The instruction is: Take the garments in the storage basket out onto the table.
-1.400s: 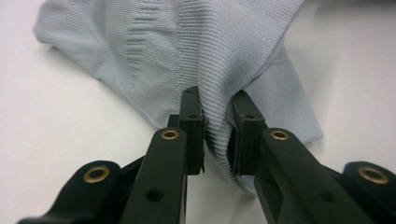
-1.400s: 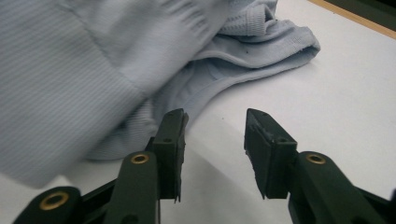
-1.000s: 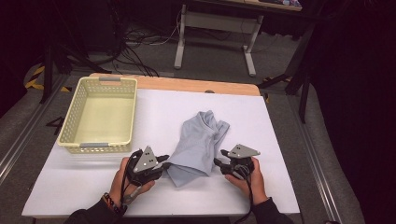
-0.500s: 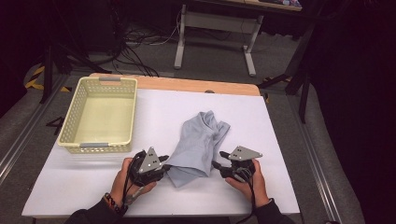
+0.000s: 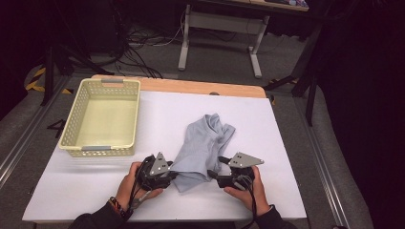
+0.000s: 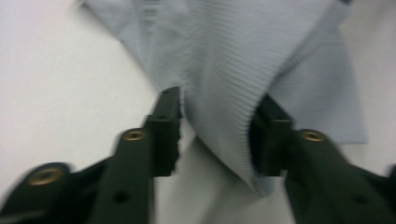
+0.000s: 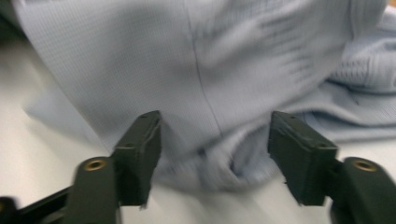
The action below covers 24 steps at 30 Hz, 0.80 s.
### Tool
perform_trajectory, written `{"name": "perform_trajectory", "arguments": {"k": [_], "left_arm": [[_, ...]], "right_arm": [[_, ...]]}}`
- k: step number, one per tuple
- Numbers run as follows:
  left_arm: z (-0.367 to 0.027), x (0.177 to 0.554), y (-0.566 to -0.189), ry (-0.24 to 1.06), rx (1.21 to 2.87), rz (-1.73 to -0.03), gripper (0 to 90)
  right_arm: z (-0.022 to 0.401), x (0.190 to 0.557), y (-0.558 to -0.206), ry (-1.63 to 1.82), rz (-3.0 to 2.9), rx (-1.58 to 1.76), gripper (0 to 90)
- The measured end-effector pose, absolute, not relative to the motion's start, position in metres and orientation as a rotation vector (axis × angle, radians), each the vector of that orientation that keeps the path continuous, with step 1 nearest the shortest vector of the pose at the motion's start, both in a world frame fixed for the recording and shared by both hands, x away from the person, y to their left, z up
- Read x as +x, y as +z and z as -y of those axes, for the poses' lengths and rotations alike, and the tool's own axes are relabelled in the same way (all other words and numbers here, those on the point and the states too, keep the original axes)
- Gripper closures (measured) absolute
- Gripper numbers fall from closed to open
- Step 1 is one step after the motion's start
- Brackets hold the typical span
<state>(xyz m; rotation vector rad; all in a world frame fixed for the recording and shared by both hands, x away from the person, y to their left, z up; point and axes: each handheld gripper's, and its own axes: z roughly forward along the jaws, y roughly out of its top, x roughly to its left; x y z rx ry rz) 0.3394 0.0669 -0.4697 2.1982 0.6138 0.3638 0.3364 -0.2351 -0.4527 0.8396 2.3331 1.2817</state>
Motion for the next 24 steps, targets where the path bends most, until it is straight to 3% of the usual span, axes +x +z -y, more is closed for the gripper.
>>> {"name": "perform_trajectory", "arguments": {"k": [3,7,8,10,12,14,15,17,21,22,24], "left_arm": [[-0.067,0.343,-0.472,0.24,2.212,-0.613,37.7],[-0.053,0.335,-0.473,0.259,2.27,-0.593,23.8],[-0.05,0.333,-0.473,0.263,2.267,-0.622,24.5],[-0.05,0.333,-0.473,0.263,2.257,-0.624,24.6],[-0.051,0.335,-0.474,0.257,2.236,-0.667,25.7],[-0.052,0.338,-0.474,0.25,2.21,-0.708,35.9],[-0.052,0.338,-0.474,0.25,2.206,-0.708,38.2],[-0.052,0.338,-0.474,0.248,2.201,-0.711,39.8],[-0.056,0.338,-0.473,0.247,2.188,-0.716,59.9],[-0.057,0.338,-0.473,0.249,2.182,-0.713,65.1],[-0.058,0.338,-0.472,0.259,2.177,-0.713,71.2]], "right_arm": [[0.231,0.332,-0.449,1.345,-2.295,0.817,34.4],[0.222,0.333,-0.451,1.342,-2.275,0.823,43.4],[0.221,0.335,-0.452,1.348,-2.266,0.843,53.9],[0.221,0.335,-0.452,1.35,-2.254,0.856,58.7],[0.222,0.334,-0.45,1.372,-2.236,0.849,73.2],[0.224,0.332,-0.447,1.376,-2.217,0.823,87.4],[0.225,0.331,-0.446,1.382,-2.211,0.816,89.4],[0.227,0.33,-0.444,1.383,-2.198,0.81,89.5],[0.232,0.327,-0.438,1.397,-2.165,0.798,89.1],[0.232,0.326,-0.437,1.401,-2.165,0.798,83.9],[0.233,0.326,-0.437,1.392,-2.167,0.809,63.3]]}}
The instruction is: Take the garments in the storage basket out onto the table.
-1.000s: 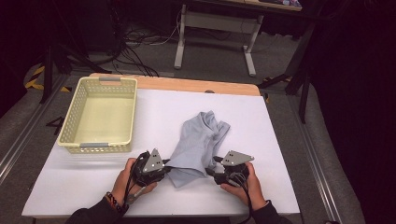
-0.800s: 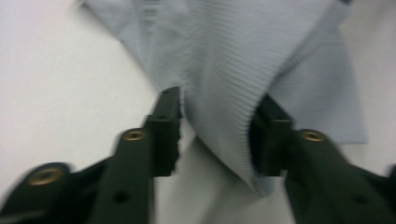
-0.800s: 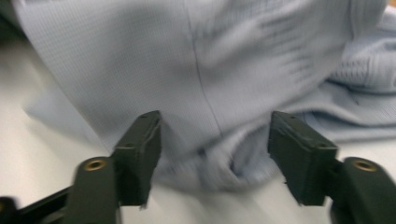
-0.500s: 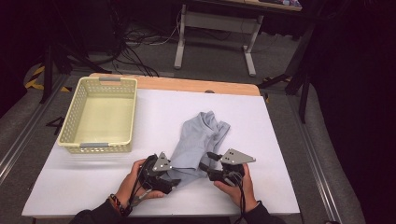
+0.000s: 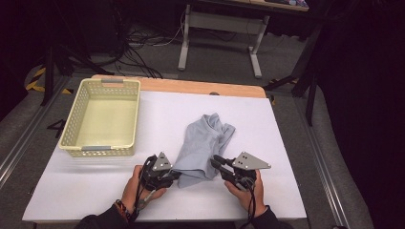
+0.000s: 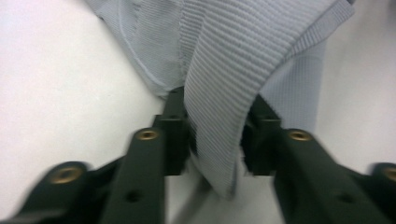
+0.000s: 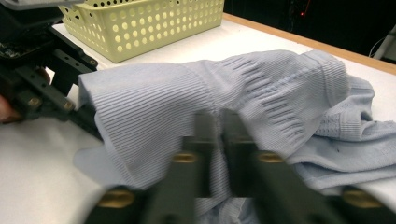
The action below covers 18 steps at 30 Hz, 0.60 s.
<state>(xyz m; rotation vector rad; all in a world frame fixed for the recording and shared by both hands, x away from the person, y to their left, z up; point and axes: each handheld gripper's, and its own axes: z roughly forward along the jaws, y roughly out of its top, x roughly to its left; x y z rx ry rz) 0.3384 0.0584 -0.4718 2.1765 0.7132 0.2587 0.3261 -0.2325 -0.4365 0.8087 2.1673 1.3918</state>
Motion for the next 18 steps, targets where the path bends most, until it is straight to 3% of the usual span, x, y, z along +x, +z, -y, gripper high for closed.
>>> {"name": "perform_trajectory", "arguments": {"k": [2,5,11,13,14,16,18], "left_arm": [[-0.061,0.339,-0.47,0.285,2.165,-0.722,74.3],[-0.07,0.34,-0.461,0.341,2.124,-0.747,76.9],[-0.084,0.336,-0.433,0.47,2.053,-0.743,77.6],[-0.086,0.331,-0.423,0.519,2.043,-0.72,77.7],[-0.088,0.325,-0.413,0.59,2.047,-0.69,77.7],[-0.093,0.322,-0.405,0.605,2.029,-0.682,77.6],[-0.095,0.322,-0.403,0.597,2.026,-0.679,77.5]], "right_arm": [[0.23,0.326,-0.437,1.403,-2.208,0.796,42.4],[0.214,0.314,-0.438,1.39,-2.278,0.65,26.6],[0.183,0.309,-0.445,1.305,-2.293,0.611,18.1],[0.17,0.309,-0.447,1.236,-2.273,0.568,20.7],[0.161,0.311,-0.447,1.183,-2.221,0.572,29.0],[0.16,0.316,-0.444,1.205,-2.171,0.618,36.0],[0.161,0.321,-0.441,1.226,-2.13,0.651,52.9]]}}
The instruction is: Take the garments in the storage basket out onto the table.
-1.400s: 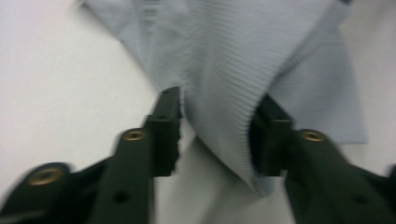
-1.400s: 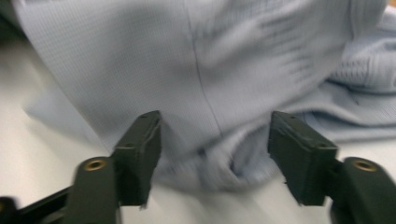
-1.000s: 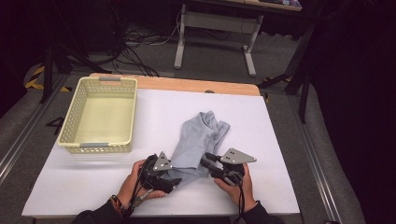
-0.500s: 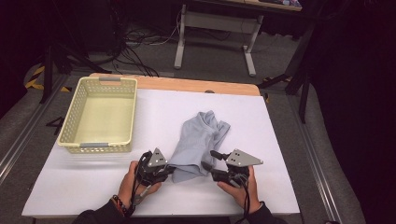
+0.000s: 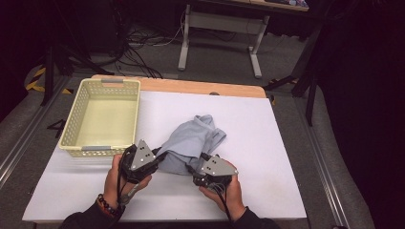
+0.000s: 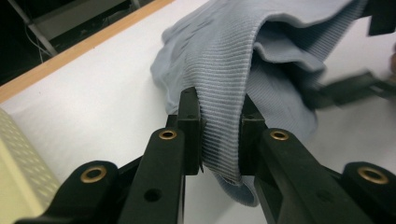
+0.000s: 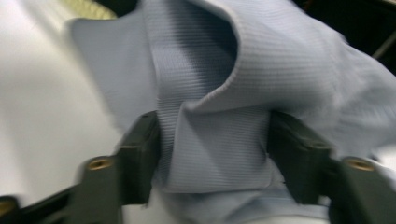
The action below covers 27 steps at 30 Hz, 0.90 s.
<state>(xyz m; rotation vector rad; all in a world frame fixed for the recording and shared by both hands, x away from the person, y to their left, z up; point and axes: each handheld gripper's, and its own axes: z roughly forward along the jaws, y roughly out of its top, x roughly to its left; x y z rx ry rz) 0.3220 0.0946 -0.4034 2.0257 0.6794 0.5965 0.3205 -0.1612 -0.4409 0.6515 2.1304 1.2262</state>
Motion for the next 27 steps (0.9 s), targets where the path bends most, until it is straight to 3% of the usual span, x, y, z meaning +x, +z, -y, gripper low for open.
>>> {"name": "perform_trajectory", "arguments": {"k": [3,6,11,18,27], "left_arm": [[-0.097,0.323,-0.406,0.563,2.023,-0.675,77.3],[-0.094,0.323,-0.41,0.541,2.03,-0.655,76.9],[-0.091,0.322,-0.411,0.52,2.008,-0.635,73.2],[-0.078,0.319,-0.419,0.467,2.002,-0.602,47.4],[-0.065,0.304,-0.419,0.409,1.977,-0.479,21.3]], "right_arm": [[0.163,0.322,-0.438,1.21,-2.105,0.625,73.9],[0.171,0.321,-0.435,1.216,-2.095,0.608,85.3],[0.195,0.317,-0.419,1.233,-1.998,0.622,86.1],[0.238,0.306,-0.399,1.216,-1.908,0.677,86.5],[0.283,0.296,-0.4,1.178,-1.826,0.808,86.7]]}}
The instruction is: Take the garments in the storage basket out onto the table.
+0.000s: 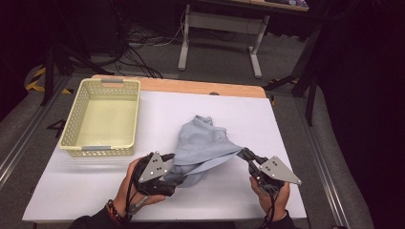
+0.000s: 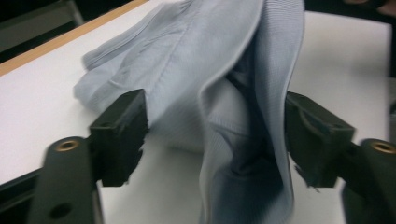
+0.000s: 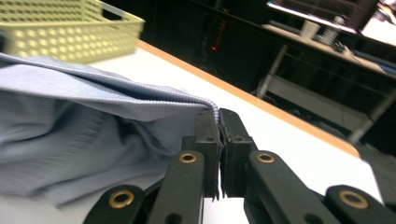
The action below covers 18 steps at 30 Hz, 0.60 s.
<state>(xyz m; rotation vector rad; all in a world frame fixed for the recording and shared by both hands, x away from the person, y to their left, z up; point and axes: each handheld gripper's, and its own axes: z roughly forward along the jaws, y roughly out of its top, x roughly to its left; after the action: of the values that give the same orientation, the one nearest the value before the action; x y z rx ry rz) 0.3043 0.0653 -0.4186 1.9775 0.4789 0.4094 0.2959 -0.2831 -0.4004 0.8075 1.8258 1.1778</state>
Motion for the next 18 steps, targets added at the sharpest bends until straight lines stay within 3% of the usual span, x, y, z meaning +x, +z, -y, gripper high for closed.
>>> {"name": "perform_trajectory", "arguments": {"k": [5,18], "left_arm": [[-0.071,0.306,-0.416,0.395,1.963,-0.507,18.3],[-0.048,0.302,-0.435,0.325,2.059,-0.465,17.9]], "right_arm": [[0.315,0.298,-0.412,1.169,-1.769,0.951,86.7],[0.335,0.301,-0.419,1.108,-1.701,1.033,86.6]]}}
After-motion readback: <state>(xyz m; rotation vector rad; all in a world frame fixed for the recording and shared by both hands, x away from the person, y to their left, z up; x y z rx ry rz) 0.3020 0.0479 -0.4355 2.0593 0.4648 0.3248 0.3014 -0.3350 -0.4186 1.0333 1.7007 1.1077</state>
